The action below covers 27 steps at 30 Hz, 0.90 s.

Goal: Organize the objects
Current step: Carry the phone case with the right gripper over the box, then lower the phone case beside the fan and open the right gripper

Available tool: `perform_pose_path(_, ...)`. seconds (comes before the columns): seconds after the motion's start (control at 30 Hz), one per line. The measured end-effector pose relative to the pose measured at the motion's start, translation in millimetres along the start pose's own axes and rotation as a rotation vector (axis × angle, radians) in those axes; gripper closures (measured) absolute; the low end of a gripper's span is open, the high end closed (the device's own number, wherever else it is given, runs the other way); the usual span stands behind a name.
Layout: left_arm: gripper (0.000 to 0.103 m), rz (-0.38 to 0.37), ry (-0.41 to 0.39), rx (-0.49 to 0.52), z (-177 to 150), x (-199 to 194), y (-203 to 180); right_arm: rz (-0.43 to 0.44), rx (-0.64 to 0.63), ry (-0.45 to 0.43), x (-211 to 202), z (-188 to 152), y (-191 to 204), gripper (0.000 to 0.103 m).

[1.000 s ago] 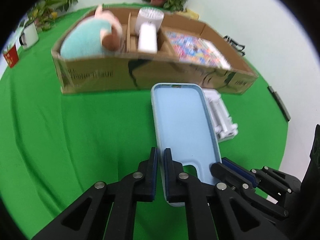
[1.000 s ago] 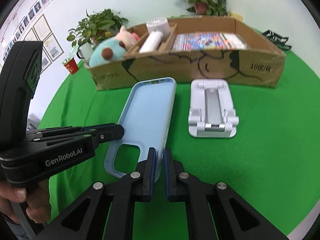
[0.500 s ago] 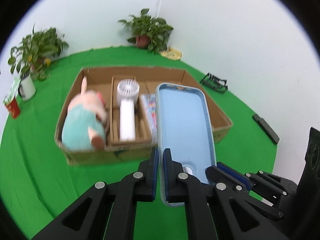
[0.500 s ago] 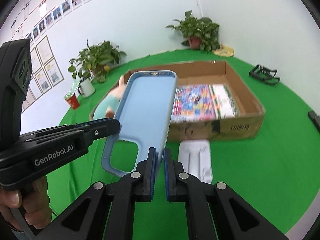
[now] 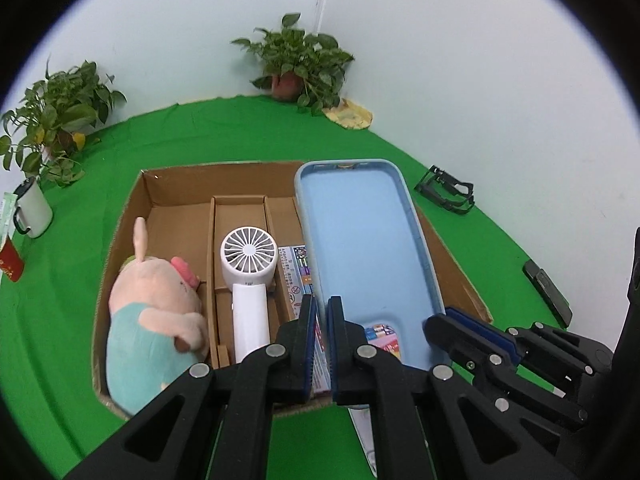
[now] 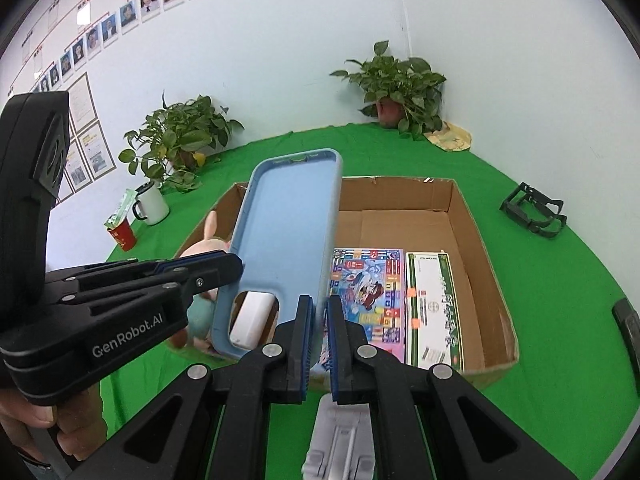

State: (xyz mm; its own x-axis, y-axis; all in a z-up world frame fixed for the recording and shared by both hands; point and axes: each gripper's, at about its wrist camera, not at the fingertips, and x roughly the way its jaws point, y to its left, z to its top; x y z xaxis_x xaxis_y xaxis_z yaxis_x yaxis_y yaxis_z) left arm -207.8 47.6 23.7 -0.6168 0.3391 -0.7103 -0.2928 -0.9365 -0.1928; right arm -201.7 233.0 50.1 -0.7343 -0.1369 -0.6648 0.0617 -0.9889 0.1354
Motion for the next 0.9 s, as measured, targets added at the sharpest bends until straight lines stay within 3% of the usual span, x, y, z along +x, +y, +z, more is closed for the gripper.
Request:
perform_pose_path(0.17,0.098,0.012,0.071,-0.013,14,41,6,0.015,0.03,0.07,47,18,-20,0.098)
perform_pose_path(0.4,0.098,0.031,0.184,-0.025,11,94,13,0.047,0.095,0.171,110,7,-49,0.098)
perform_pose_path(0.63,0.098,0.067,0.227,-0.011,7,114,13,0.062,0.114,0.22,143,-8,-59,0.098)
perform_pose_path(0.9,0.096,0.094,0.221,0.025,4,113,8,0.067,0.127,0.25,161,-16,-63,0.098)
